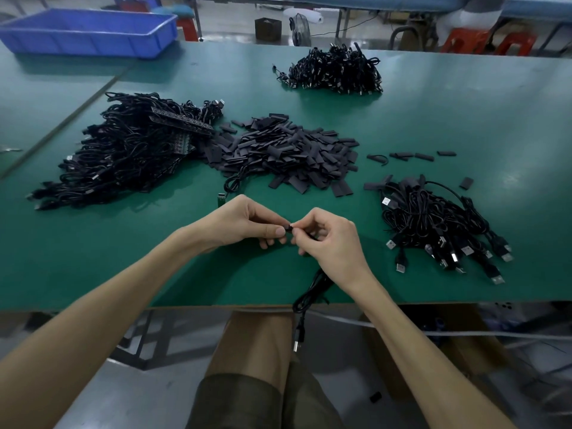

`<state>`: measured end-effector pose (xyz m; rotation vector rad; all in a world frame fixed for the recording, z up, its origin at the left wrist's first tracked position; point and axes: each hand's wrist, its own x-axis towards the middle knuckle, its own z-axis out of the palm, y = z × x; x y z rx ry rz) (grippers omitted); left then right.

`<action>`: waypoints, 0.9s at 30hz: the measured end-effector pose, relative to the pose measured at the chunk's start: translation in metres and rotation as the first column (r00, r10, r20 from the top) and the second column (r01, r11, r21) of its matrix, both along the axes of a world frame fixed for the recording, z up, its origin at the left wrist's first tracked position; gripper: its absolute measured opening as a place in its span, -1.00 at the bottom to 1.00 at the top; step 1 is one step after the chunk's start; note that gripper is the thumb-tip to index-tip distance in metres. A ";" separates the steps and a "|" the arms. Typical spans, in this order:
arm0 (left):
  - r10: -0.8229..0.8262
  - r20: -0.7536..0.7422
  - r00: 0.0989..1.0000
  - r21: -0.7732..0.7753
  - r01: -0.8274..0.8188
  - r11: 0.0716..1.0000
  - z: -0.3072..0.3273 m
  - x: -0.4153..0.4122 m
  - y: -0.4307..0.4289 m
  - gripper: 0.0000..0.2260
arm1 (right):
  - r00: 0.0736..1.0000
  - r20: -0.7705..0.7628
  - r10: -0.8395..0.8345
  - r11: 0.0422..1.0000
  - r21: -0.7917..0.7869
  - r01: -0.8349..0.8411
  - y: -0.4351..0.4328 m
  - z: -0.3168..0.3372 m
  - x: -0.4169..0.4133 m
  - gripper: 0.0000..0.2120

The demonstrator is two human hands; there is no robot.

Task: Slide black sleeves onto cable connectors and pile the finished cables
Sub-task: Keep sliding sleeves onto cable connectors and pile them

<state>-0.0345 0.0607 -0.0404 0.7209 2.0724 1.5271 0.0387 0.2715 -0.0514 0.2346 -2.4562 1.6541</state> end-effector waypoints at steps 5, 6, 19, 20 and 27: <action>0.061 0.015 0.998 0.044 -0.061 0.997 -0.004 0.003 0.002 -0.77 | 1.000 0.019 0.003 1.000 -0.015 -0.002 0.000 0.001 0.001 -0.94; 0.074 0.020 0.997 0.058 -0.075 0.995 -0.005 0.004 0.003 -0.77 | 1.000 0.020 0.002 1.000 -0.016 -0.002 0.000 0.001 0.001 -0.93; 0.205 0.077 0.976 0.289 -0.218 0.932 -0.011 0.014 0.000 -0.81 | 0.995 0.095 0.030 0.985 -0.173 -0.013 0.003 -0.001 -0.003 -0.94; 0.212 0.075 0.974 0.296 -0.225 0.928 -0.011 0.014 0.000 -0.81 | 0.995 0.097 0.036 0.984 -0.179 -0.018 0.002 -0.001 -0.003 -0.95; 0.313 0.064 0.948 0.315 -0.317 0.895 -0.014 0.014 0.002 -0.80 | 0.995 0.087 0.049 0.981 -0.191 -0.032 0.002 -0.001 -0.003 -0.96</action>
